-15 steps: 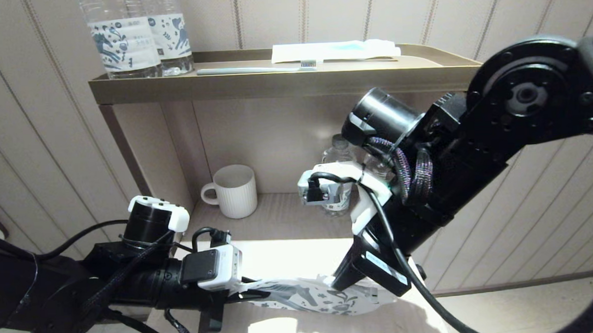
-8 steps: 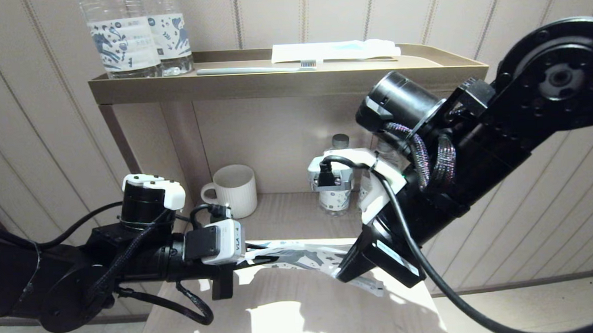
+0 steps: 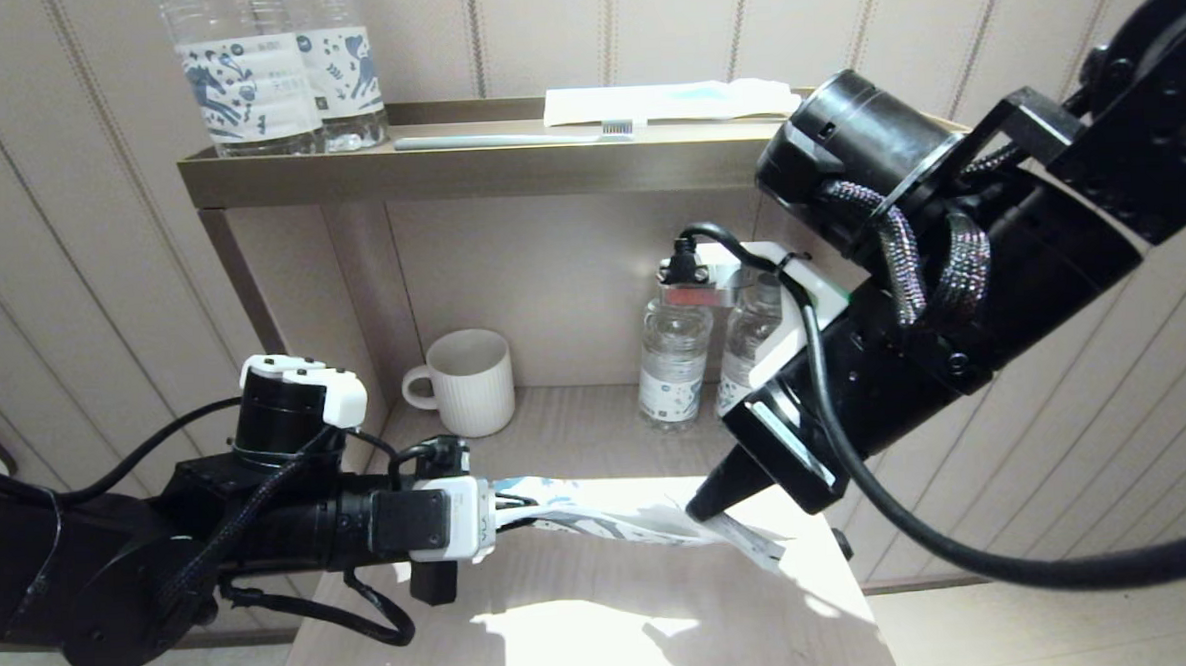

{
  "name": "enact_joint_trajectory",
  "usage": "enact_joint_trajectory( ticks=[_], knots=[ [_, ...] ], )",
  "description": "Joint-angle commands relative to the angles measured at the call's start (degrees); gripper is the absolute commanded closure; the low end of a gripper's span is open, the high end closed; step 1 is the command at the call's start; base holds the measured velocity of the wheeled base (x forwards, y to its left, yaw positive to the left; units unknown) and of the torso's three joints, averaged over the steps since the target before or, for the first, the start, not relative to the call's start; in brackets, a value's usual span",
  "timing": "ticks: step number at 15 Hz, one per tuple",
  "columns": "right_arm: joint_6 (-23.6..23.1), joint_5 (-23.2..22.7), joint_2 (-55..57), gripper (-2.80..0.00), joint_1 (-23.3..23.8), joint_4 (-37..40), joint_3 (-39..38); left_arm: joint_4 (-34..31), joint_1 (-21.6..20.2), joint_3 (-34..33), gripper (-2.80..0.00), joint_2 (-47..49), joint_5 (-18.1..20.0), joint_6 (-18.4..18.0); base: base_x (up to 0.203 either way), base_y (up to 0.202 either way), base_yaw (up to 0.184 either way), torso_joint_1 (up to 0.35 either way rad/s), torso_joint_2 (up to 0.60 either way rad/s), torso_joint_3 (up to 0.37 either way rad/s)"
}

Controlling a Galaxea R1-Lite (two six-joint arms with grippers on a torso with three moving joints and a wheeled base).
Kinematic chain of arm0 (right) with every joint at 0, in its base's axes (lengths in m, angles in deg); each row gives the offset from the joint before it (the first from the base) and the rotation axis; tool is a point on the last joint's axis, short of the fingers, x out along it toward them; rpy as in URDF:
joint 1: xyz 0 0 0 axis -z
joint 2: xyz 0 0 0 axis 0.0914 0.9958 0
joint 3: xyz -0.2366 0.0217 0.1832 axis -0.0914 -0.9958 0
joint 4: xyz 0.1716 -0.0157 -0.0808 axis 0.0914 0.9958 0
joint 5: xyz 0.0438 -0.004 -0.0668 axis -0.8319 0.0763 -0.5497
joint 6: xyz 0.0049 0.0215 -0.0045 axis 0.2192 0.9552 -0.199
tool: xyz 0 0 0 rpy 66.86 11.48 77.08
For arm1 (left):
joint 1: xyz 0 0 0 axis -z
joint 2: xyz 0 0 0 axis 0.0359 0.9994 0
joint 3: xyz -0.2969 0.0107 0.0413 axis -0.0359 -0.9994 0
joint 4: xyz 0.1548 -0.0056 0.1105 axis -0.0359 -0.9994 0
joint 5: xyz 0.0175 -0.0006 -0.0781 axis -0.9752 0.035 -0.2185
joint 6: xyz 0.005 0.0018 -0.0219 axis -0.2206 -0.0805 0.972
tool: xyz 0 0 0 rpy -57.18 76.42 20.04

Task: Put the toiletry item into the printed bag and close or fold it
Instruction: Place the toothpaste in the storage bag

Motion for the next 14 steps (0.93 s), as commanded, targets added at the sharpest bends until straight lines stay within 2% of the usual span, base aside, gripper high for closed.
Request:
enact_joint_trajectory(
  ticks=[1, 5, 14],
  knots=[
    [0.82, 0.09, 0.48, 0.0, 1.57, 2.77, 0.0, 0.16, 0.02, -0.01, 0.0, -0.09, -0.12, -0.46, 0.0, 0.0, 0.0, 0.0, 0.0, 0.0],
    [1.72, 0.12, 4.17, 0.0, 4.55, 5.27, -1.87, 0.08, 0.02, -0.36, 0.0, 0.43, -0.2, -0.72, 0.0, 0.0, 0.0, 0.0, 0.0, 0.0],
    [1.86, 0.03, 3.51, 0.0, 3.59, 5.37, -3.24, 0.16, 0.02, -0.36, 0.0, 0.61, -0.29, -0.72, 0.0, 0.0, 0.0, 0.0, 0.0, 0.0]
  ],
)
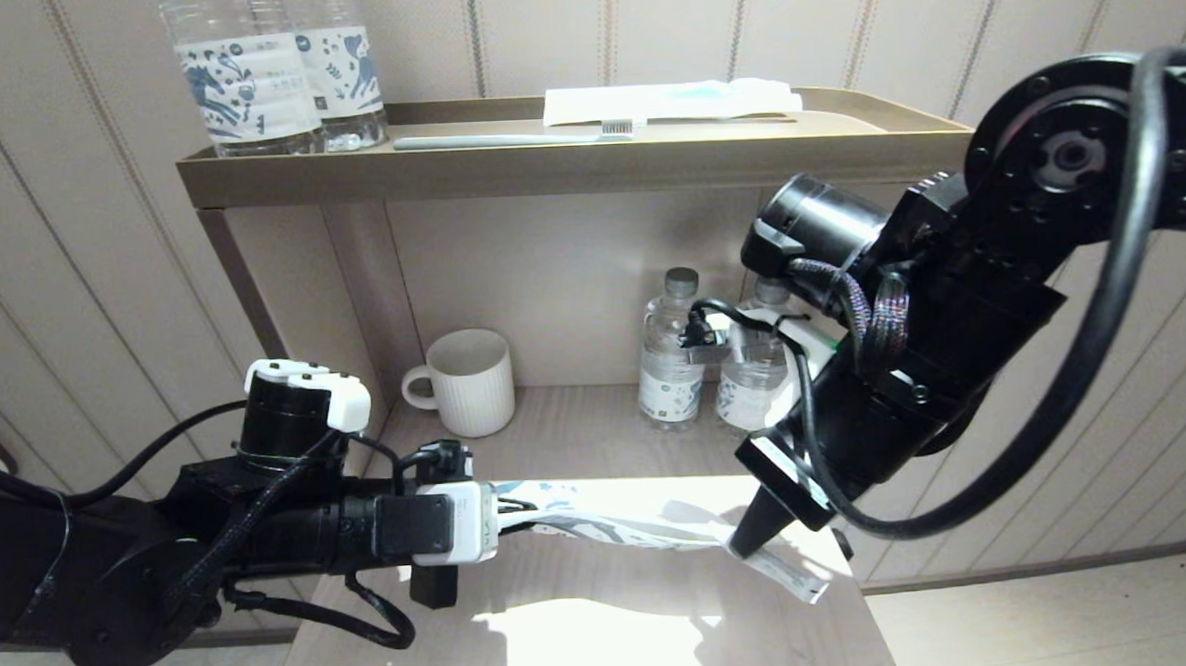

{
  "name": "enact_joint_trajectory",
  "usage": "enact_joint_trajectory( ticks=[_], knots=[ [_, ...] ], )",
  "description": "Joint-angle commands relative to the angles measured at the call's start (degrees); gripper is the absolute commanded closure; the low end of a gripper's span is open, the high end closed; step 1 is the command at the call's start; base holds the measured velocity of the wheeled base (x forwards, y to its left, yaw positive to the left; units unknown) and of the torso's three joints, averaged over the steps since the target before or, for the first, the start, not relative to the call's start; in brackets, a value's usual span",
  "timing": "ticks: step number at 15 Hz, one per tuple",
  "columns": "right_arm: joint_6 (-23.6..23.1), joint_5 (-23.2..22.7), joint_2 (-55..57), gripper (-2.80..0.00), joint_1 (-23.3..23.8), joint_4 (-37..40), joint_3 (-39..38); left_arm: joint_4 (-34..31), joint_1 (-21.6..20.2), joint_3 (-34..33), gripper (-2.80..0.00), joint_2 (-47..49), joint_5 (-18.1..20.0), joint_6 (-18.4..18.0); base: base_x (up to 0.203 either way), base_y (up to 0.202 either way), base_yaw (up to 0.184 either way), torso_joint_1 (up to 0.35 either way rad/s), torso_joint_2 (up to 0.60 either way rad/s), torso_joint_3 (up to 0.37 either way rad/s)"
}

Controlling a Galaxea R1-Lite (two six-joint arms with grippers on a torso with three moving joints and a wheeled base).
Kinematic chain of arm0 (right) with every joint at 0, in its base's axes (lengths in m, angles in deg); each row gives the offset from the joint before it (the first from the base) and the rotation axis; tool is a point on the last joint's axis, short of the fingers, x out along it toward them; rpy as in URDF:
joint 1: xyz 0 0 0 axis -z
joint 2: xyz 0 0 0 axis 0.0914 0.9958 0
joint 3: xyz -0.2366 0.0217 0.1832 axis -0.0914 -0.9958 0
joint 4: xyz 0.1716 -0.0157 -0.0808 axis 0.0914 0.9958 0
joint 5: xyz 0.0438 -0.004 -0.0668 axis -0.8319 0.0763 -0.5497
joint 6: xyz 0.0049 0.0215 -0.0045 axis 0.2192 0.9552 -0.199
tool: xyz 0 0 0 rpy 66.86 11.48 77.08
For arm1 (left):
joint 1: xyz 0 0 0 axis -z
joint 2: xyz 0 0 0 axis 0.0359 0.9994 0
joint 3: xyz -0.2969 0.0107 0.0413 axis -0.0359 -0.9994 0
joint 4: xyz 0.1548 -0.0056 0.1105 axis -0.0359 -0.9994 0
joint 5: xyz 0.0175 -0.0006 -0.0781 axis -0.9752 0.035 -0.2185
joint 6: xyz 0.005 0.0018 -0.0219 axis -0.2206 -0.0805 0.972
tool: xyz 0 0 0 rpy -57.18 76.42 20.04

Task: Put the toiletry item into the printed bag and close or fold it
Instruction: Place the toothpaste in the storage bag

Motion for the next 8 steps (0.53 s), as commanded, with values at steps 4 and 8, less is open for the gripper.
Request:
enact_joint_trajectory(
  ticks=[4, 8],
  knots=[
    [0.03, -0.14, -0.61, 0.0, -1.1, 0.27, -1.15, 0.21, 0.0, 0.0, 0.0, 0.05, 0.22, -0.33, 0.0, 0.0, 0.0, 0.0, 0.0, 0.0],
    [-0.05, -0.09, 0.51, 0.0, -0.98, 0.18, -0.95, 0.21, 0.0, -0.08, 0.0, 0.14, 0.22, -0.33, 0.0, 0.0, 0.0, 0.0, 0.0, 0.0]
  ],
)
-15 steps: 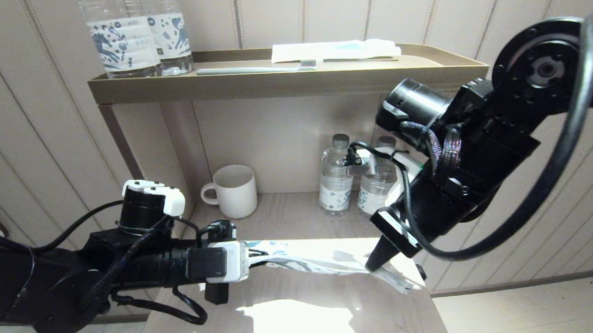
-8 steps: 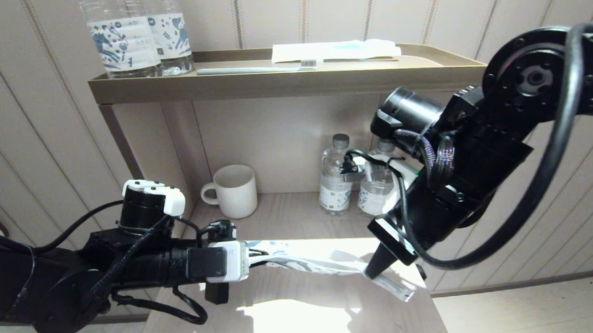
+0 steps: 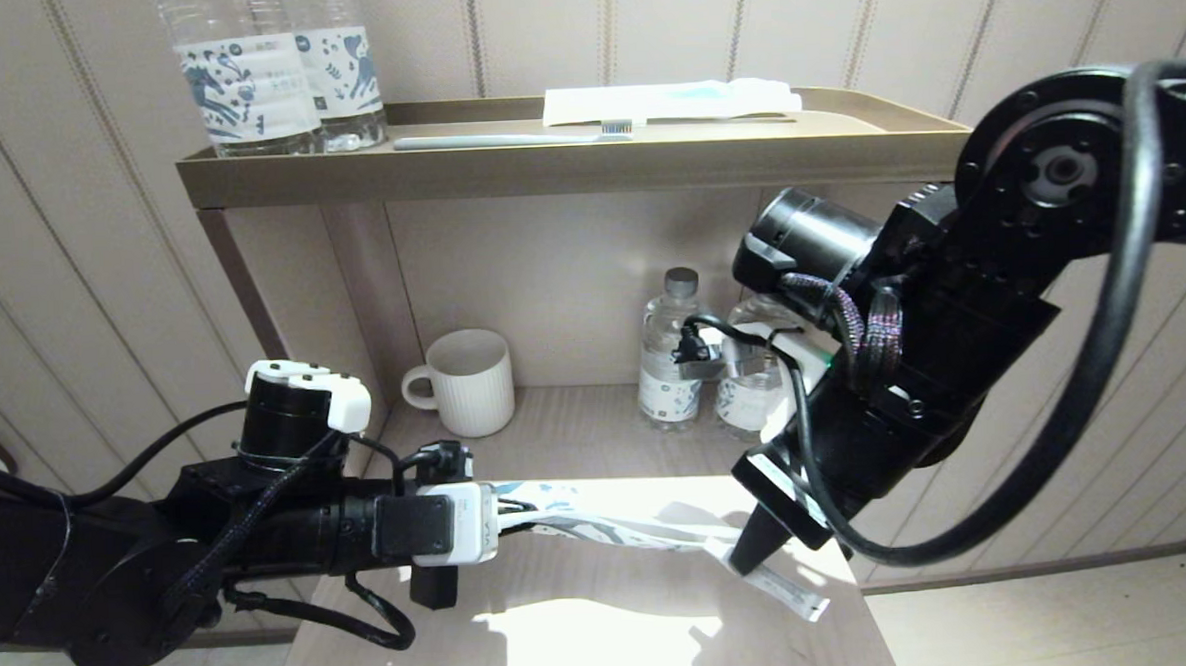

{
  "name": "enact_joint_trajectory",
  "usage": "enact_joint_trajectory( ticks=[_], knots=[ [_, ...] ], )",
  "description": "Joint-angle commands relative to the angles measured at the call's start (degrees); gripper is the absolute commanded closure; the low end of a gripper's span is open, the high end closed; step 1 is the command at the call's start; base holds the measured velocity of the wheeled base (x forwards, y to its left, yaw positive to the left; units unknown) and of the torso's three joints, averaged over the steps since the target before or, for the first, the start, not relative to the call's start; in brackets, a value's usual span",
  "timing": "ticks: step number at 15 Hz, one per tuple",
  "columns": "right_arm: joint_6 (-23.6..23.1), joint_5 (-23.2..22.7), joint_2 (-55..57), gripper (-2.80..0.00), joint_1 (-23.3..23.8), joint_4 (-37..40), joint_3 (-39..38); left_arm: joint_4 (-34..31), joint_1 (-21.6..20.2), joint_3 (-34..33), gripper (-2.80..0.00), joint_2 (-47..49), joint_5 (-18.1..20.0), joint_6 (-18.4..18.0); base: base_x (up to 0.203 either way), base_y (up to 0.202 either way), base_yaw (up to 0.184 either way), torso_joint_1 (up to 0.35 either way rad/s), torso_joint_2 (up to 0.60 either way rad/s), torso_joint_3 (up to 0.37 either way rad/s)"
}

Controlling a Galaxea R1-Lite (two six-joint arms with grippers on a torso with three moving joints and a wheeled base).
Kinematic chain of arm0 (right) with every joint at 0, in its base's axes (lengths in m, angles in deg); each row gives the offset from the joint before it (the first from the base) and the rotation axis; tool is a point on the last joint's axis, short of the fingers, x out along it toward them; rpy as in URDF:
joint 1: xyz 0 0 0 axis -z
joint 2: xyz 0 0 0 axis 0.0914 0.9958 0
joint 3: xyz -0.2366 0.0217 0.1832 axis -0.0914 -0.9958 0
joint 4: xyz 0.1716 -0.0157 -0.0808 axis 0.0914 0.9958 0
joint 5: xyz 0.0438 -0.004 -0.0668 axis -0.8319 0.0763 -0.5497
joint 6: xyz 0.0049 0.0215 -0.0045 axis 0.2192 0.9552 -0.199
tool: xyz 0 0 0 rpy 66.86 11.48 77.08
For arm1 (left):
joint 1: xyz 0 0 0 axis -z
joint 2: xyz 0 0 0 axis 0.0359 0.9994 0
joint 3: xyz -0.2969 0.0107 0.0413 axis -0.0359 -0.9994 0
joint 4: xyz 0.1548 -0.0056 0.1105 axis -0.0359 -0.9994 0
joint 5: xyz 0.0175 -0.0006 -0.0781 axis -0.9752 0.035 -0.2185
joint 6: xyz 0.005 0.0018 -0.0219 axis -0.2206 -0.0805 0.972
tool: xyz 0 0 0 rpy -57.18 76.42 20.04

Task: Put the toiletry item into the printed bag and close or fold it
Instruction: Place the toothpaste in the storage bag

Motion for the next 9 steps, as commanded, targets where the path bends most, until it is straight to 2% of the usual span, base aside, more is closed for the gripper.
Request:
enact_joint_trajectory(
  ticks=[1, 9],
  knots=[
    [0.0, -0.13, 0.73, 0.0, 0.17, 0.32, 0.01, 0.19, 0.0, 0.06, 0.0, 0.09, 0.21, -0.34, 0.0, 0.0, 0.0, 0.0, 0.0, 0.0],
    [-0.09, -0.04, 3.71, 0.0, 0.52, 0.22, 2.8, 0.19, 0.03, 0.15, 0.0, -0.11, 0.21, -0.34, 0.0, 0.0, 0.0, 0.0, 0.0, 0.0]
  ],
)
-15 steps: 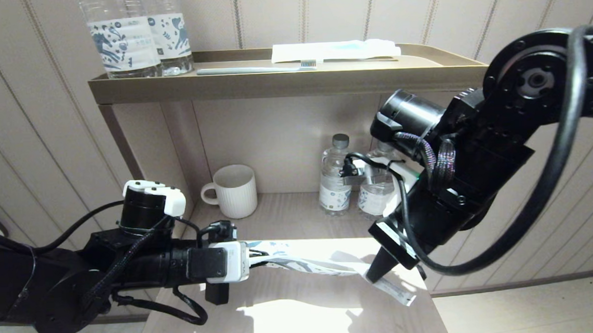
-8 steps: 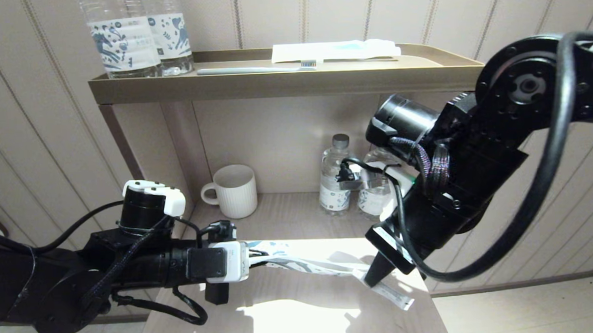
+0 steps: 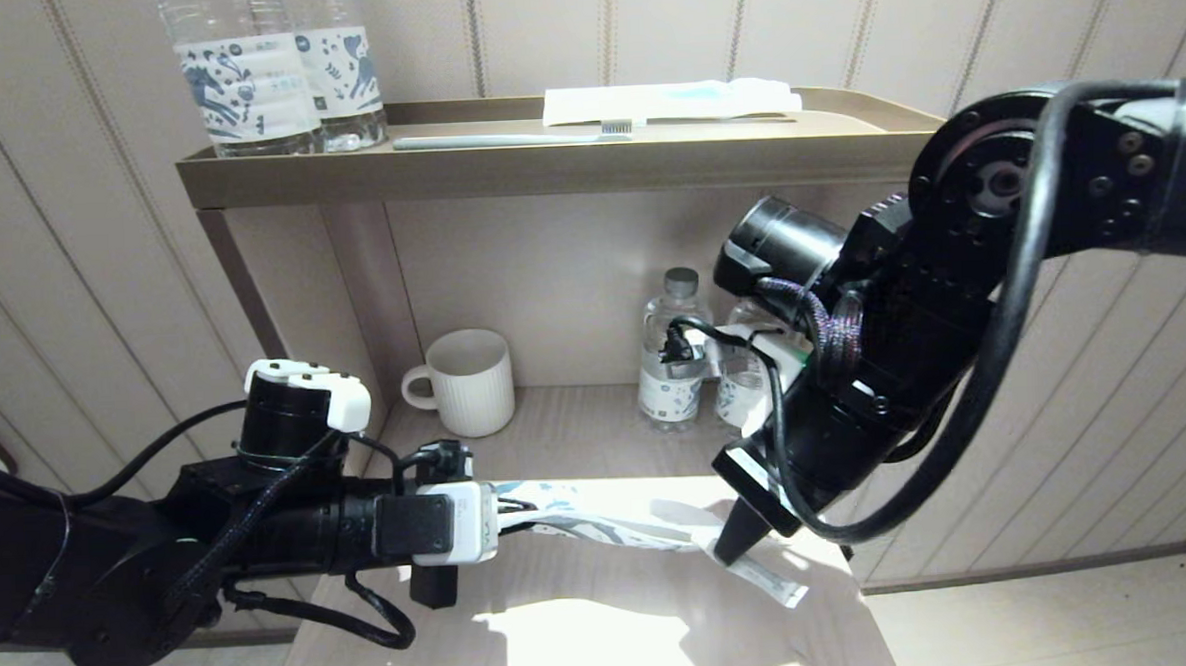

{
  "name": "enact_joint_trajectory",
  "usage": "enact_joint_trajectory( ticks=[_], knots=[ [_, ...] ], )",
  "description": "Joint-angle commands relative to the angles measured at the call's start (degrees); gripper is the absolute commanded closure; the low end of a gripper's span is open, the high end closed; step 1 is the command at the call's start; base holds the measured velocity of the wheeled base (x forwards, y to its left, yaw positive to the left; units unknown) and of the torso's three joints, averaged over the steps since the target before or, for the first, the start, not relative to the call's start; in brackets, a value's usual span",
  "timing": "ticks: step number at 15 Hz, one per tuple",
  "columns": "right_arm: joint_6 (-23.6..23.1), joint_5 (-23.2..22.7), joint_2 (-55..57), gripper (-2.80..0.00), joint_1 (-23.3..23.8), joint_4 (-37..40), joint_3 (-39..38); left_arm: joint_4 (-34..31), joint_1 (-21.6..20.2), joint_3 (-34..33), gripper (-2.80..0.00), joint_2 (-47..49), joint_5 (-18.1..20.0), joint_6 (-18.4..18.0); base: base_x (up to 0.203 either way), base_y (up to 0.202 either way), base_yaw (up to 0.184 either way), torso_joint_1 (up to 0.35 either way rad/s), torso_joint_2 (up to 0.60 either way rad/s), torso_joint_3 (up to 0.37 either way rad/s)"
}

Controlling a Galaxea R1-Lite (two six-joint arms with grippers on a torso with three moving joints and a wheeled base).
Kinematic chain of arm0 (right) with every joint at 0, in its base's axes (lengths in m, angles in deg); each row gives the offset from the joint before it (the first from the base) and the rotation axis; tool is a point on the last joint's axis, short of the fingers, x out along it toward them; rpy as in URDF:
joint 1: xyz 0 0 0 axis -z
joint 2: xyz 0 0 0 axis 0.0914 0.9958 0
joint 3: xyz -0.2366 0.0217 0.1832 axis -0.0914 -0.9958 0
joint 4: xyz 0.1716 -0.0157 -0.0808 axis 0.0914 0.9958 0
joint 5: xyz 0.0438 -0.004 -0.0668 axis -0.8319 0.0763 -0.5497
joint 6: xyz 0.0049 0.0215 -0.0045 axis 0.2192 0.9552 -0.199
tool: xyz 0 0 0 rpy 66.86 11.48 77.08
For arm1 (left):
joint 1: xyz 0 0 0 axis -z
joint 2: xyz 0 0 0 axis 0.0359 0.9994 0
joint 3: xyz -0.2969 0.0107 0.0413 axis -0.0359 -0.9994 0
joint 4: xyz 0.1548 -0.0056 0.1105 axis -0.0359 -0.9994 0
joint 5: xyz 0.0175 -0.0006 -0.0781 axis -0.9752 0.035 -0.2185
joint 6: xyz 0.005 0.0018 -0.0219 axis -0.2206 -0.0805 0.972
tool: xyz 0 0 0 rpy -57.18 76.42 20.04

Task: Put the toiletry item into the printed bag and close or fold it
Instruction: Place the toothpaste in the storage bag

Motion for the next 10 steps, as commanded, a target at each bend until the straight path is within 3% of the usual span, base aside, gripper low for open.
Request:
enact_joint_trajectory(
  ticks=[1, 10],
  knots=[
    [0.03, -0.22, 1.35, 0.0, 0.12, 0.45, 0.84, 0.19, 0.0, 0.09, 0.0, -0.03, 0.18, -0.35, 0.0, 0.0, 0.0, 0.0, 0.0, 0.0],
    [0.03, -0.23, 6.19, 0.0, -1.8, 0.27, 6.02, 0.19, 0.18, 0.09, 0.0, 0.94, 0.36, -0.35, 0.0, 0.0, 0.0, 0.0, 0.0, 0.0]
  ],
)
